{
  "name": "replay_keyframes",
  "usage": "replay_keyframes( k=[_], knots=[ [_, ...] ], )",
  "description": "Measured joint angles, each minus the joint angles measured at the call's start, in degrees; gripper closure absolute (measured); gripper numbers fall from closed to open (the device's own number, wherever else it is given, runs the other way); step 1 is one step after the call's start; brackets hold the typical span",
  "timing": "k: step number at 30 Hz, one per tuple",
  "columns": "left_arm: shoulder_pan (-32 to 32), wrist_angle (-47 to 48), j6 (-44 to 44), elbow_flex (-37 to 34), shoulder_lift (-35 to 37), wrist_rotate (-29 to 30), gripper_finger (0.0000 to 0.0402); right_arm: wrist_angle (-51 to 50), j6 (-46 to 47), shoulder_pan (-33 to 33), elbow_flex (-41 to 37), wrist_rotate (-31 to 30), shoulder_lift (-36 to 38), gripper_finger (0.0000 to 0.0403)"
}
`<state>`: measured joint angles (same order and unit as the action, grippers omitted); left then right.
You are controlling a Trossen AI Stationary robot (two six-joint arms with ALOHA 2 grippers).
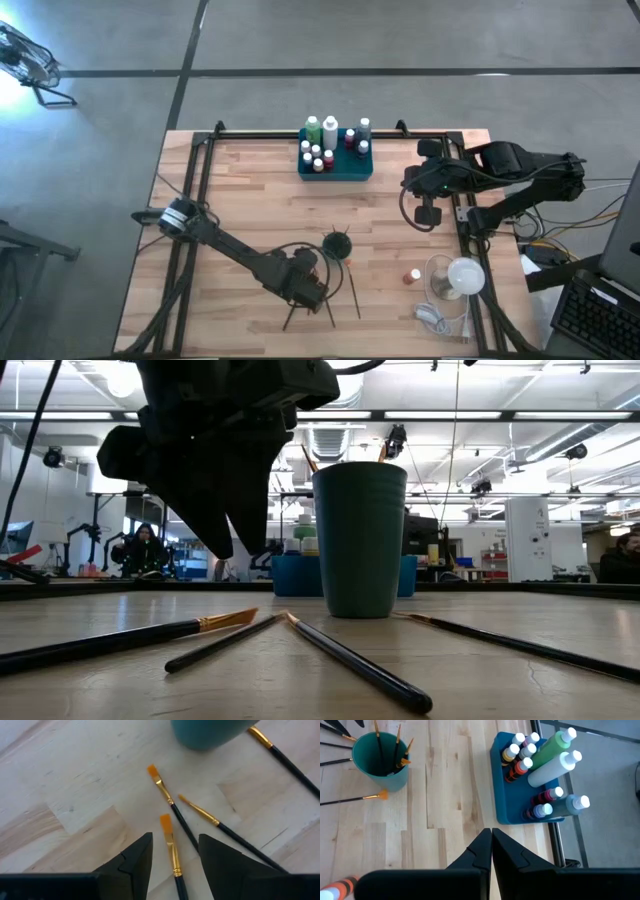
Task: Pick & Place Paint Supplies
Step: Put the yellow paint brush into the green cup
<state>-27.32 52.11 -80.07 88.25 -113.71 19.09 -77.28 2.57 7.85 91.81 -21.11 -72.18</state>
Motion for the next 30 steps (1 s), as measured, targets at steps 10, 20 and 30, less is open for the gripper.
replay_keyframes(
  k=[10,20,30],
  knots=[
    [0.5,0.0,-0.2,-0.3,-2.0,0.2,0.0236,0.0,-0.2,0.0,0.0,0.0,0.0,0.0394],
    [0.9,-0.1,0.5,-0.4,-2.2,0.5,0.0236,0.0,-0.2,0.0,0.0,0.0,0.0,0.0394],
    [0.9,-0.1,1.8,-0.5,-2.3,0.5,0.0236,0.0,-0.2,0.0,0.0,0.0,0.0,0.0394]
  ],
)
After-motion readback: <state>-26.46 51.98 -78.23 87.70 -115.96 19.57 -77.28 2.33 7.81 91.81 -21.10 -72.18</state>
